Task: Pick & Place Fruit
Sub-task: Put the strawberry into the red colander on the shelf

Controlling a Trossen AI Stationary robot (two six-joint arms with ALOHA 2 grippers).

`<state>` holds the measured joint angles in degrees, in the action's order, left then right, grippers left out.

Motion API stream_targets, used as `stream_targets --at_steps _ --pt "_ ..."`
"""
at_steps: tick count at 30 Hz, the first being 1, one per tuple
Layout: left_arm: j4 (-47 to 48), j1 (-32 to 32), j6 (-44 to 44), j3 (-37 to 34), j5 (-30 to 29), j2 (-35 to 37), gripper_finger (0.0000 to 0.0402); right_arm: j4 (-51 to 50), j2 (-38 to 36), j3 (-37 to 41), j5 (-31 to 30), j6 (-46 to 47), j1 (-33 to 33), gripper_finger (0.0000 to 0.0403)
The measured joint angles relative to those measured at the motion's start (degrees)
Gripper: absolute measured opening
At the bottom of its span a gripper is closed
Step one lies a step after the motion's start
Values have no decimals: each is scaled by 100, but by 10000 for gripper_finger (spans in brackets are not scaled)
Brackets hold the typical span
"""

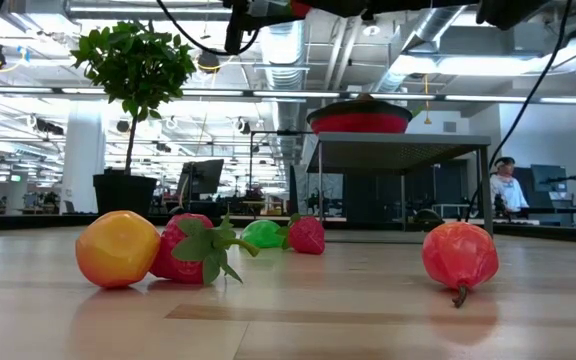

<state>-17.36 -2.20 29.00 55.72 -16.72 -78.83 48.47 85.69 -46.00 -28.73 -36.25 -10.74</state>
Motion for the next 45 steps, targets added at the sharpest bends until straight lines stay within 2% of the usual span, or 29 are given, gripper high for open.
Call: stream_targets --at_steps 7,12,17,19,23,27,32,39,45 --pt "-51 68 -10 0 -27 0 236 9 -4 0 -16 -21 0 118" --pt "-96 283 -25 -2 -36 75 270 -59 -81 -2 -534 -361 -2 118" --pt "-82 484 -58 1 24 337 271 -516 -491 -13 -1080 -578 42 118" --pt "-147 527 -73 0 33 438 266 -931 -741 0 -1336 -454 113 118" --pt "-120 533 -486 0 52 658 254 -1862 -1380 0 -1402 93 396 118" --pt "-115 521 -633 0 54 792 244 -2879 -1974 -2 -1204 787 786 118" --pt "-101 518 -633 0 54 809 234 -3571 -2408 -2 -611 1342 1388 118" --pt "-65 518 -633 0 54 809 224 -4148 -2434 -2 637 2000 2394 118" --pt "-46 518 -633 0 54 808 218 -4149 -2174 2 959 2103 2918 118"
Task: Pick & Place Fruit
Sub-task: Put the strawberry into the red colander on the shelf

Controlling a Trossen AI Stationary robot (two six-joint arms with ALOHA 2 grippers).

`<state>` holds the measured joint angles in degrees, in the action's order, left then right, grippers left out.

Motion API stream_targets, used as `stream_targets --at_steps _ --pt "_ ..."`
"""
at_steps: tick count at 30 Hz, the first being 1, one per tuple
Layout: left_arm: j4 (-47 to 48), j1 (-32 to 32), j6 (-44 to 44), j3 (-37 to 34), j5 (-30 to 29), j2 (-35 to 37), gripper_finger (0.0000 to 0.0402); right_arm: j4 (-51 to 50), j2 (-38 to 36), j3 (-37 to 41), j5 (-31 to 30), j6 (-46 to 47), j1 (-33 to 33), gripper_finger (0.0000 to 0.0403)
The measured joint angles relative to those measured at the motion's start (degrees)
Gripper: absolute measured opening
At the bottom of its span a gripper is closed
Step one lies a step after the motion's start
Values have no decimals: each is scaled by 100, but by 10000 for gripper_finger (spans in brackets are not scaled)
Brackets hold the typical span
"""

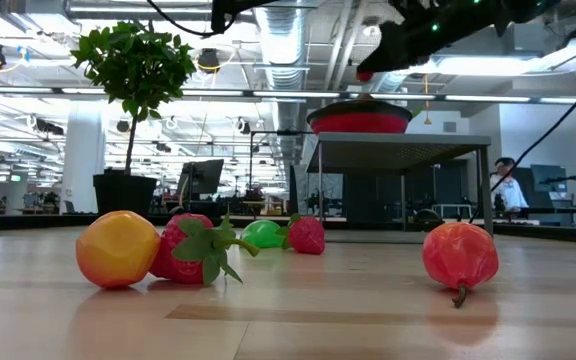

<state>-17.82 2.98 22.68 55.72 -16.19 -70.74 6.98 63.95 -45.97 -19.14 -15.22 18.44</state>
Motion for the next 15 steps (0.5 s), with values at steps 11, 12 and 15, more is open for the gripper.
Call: stream_targets --at_steps 11,12,15 --pt "4 0 0 0 -2 0 213 -61 174 -2 129 155 260 162" --pt "4 0 0 0 -2 -1 213 -56 174 -2 128 176 278 173" --pt "4 0 0 0 -2 -1 211 -57 174 -2 116 181 359 208"
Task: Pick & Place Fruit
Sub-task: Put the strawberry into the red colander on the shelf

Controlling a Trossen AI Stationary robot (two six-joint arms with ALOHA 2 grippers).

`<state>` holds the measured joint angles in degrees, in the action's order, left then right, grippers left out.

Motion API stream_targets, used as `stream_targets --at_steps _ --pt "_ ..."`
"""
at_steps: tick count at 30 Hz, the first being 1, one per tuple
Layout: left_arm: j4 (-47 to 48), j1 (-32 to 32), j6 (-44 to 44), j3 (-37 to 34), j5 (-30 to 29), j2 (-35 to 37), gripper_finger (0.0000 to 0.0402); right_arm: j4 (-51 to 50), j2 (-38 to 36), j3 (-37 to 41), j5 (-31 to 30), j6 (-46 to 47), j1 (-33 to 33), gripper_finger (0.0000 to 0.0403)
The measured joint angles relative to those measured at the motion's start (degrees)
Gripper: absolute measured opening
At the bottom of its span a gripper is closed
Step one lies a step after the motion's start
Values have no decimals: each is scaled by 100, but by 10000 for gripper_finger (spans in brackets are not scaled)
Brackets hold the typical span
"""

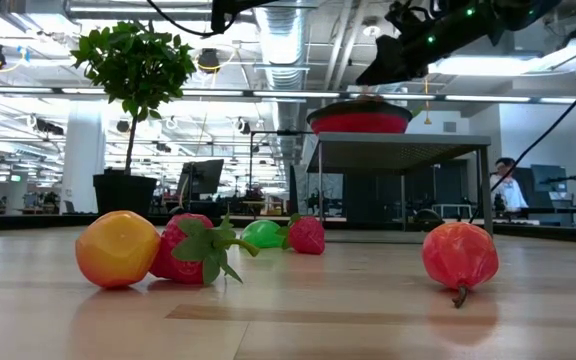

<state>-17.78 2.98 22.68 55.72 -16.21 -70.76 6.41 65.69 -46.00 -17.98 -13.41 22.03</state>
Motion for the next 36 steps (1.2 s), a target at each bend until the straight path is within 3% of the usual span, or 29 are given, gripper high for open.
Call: stream_targets --at_steps 4,9,20,27,33,36 --pt "0 0 2 0 0 1 209 -16 -11 0 -4 -2 45 246" --pt "0 0 2 0 0 0 209 -80 -343 0 -6 -2 -220 247" --pt "2 -2 4 0 8 0 209 -1356 -1458 0 3 127 -1457 163" --pt "8 -131 4 -51 753 0 209 -2198 -1937 0 14 754 -2381 115" --pt "20 -549 11 -433 755 0 209 -2459 -2048 0 16 896 -3058 96" --pt "23 -865 191 -642 417 0 209 -2521 -2064 -2 16 897 -3352 95"
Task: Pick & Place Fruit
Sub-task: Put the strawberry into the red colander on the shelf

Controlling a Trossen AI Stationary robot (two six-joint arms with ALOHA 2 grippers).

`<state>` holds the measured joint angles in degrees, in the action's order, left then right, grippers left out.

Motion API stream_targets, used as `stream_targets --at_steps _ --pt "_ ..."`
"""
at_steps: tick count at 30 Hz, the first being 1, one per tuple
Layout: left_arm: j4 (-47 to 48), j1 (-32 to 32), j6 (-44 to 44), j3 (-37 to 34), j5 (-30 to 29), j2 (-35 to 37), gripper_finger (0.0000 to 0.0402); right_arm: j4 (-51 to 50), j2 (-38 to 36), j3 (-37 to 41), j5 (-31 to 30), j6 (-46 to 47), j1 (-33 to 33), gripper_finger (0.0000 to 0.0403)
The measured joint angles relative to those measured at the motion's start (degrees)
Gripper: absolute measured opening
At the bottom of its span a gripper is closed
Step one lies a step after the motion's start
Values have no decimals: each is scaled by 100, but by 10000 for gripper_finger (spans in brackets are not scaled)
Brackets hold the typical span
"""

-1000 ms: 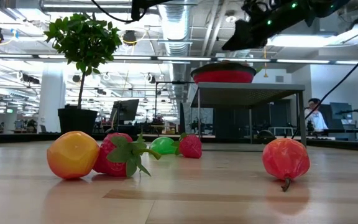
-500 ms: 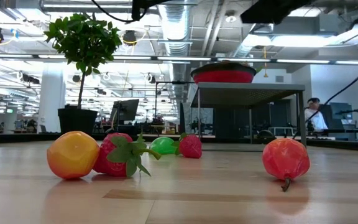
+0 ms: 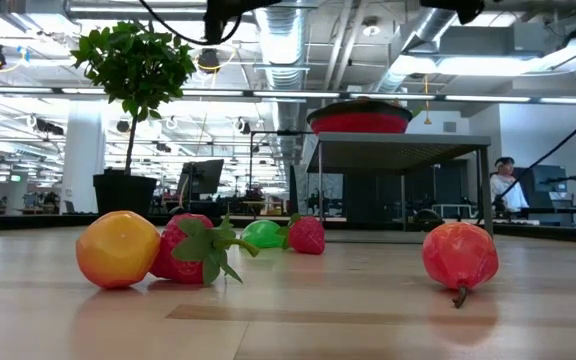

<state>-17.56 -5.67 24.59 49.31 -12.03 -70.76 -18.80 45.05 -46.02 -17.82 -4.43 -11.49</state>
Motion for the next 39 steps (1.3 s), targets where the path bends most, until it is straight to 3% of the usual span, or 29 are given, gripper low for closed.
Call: stream_targets --at_steps 7,10,14,21,39 --pt "-16 -1005 160 -211 -724 -10 209 -177 5 0 0 1 -438 95" --pt "4 -1490 184 -224 -1333 -35 209 -155 80 0 -2 1 -489 95" --pt "1 -2048 735 -222 -2099 -157 209 -139 212 0 -3 1 -496 95" --pt "-216 -2792 1338 -222 -2820 -626 197 -132 560 0 -2 1 -496 95" --pt "-488 -2877 1037 -220 -2851 -748 142 113 851 0 -9 804 -590 95"
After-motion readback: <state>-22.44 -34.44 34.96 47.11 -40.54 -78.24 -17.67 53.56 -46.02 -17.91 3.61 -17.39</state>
